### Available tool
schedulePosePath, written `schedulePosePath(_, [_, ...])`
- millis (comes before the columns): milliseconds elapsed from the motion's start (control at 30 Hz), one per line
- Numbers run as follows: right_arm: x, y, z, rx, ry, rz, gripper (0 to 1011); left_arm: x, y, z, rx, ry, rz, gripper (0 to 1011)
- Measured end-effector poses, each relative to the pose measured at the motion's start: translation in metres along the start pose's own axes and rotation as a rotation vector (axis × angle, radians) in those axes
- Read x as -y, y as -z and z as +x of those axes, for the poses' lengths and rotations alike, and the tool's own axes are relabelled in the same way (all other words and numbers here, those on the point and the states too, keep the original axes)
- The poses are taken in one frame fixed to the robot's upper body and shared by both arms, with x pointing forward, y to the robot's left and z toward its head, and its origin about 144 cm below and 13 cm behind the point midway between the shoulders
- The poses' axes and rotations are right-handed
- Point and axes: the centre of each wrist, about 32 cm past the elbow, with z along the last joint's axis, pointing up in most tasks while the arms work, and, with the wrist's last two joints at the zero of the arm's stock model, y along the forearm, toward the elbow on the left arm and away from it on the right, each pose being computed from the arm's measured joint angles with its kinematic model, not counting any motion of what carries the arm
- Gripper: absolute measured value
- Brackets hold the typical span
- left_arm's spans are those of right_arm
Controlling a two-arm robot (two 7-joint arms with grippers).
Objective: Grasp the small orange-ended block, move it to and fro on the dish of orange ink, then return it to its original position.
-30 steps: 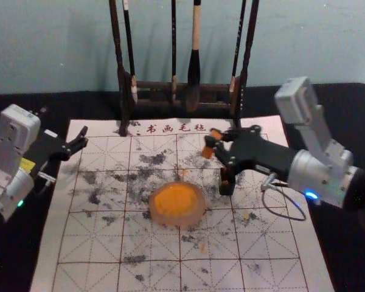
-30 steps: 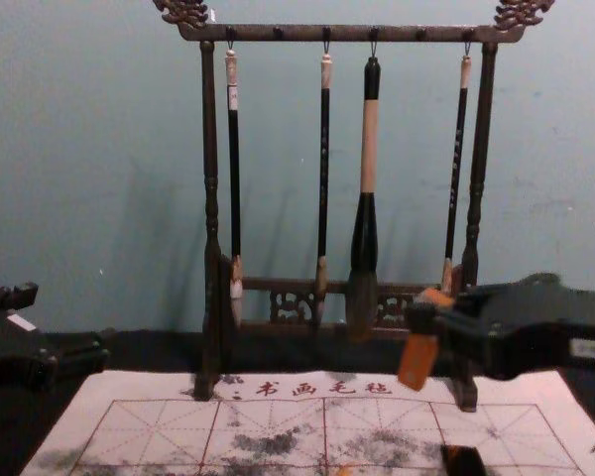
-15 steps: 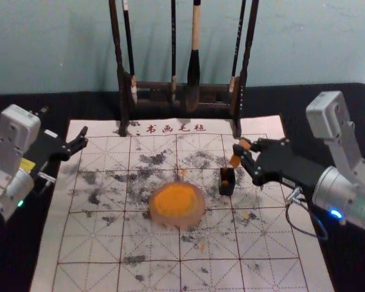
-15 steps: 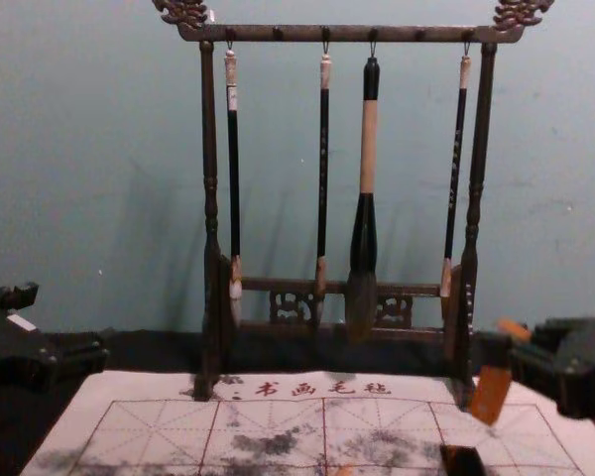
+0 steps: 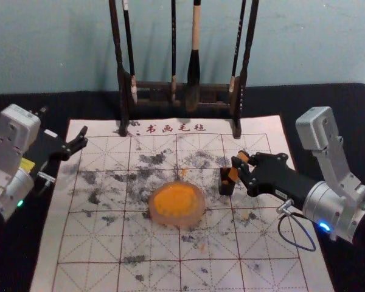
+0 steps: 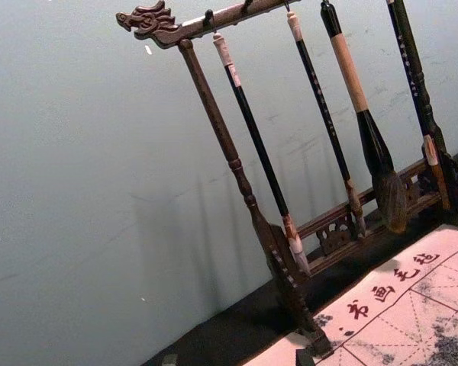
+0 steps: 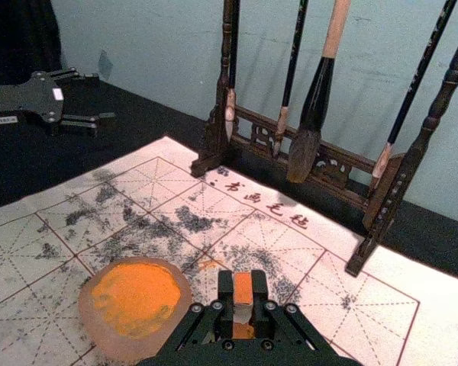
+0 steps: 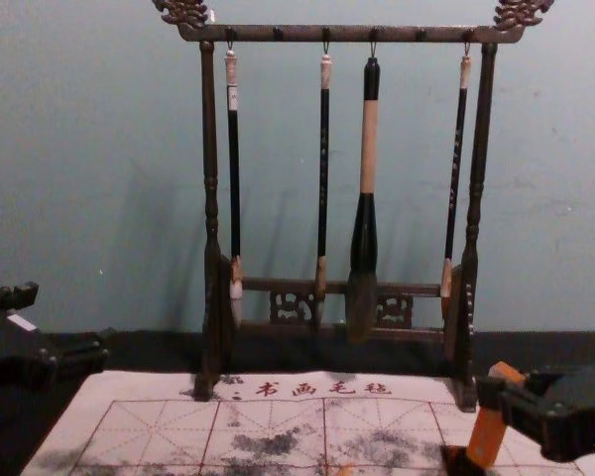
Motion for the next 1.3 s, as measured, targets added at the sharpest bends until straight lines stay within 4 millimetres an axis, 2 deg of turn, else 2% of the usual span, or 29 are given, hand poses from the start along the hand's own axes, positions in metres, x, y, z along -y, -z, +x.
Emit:
schedulePosePath(500, [-0.012, 0.001, 0.003, -0.015, 0.007, -0.003, 129, 0.0, 0.0, 0.0, 0.0, 0.0, 0.0, 1001])
schedulePosePath(1300, [-0.02, 0.006, 0.002, -0.02, 0.003, -0.033, 129, 0.0, 0.0, 0.0, 0.0, 0.0, 0.0, 1001])
